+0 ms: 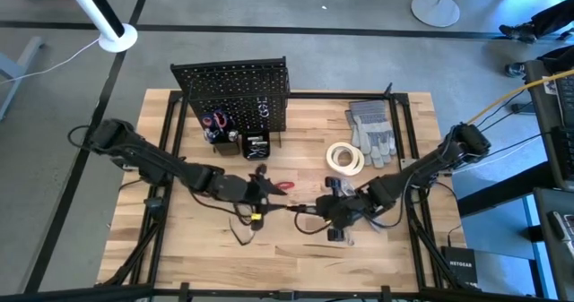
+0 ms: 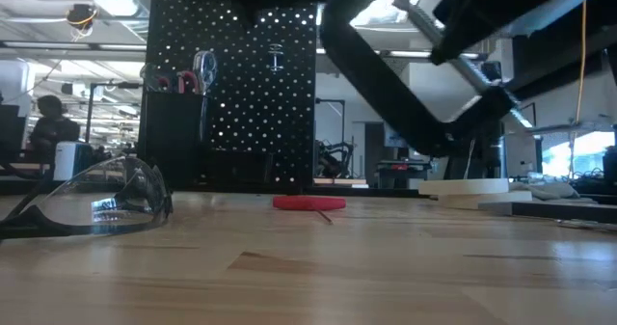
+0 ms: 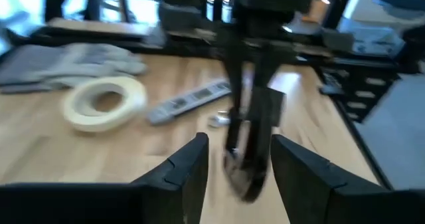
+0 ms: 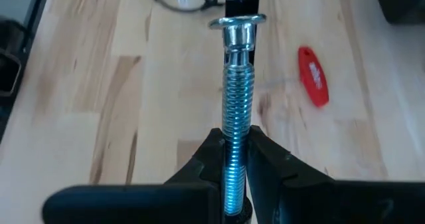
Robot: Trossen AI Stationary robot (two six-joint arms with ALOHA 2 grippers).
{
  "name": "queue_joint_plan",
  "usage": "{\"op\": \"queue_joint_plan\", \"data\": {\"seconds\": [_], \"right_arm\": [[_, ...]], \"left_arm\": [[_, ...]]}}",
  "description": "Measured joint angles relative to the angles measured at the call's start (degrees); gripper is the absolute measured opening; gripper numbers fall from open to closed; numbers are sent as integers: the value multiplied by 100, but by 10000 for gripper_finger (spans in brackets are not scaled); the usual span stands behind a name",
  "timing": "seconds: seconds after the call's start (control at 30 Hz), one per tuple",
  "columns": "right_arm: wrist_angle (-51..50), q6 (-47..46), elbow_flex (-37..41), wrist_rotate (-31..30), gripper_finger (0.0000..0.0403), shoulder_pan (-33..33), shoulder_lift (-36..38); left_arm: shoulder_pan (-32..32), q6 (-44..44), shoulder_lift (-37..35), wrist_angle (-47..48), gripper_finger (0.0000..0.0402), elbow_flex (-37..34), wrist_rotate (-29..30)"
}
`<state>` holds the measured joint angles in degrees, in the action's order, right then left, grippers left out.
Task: Hang tools onto peg board
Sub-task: Put the C-clamp on the peg board
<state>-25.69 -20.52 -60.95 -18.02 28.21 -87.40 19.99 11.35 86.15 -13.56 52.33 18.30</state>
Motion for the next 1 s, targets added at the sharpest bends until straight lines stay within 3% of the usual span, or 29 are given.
{"op": "queue_joint_plan", "data": {"seconds": [0.2, 0.77, 0.87, 1.0], "right_arm": [[270, 291, 0, 148, 39, -250, -95], [766, 638, -2, 284, 39, -365, -100], [855, 736, -2, 306, 39, -398, -100], [855, 719, -2, 376, 39, -438, -100]], "left_arm": [[40, -197, 560, -13, 150, 283, -446], [-295, -514, 623, 204, 148, 307, -662], [-294, -553, 623, 360, 121, 307, -657], [-295, -730, 623, 354, 51, 307, -640]]}}
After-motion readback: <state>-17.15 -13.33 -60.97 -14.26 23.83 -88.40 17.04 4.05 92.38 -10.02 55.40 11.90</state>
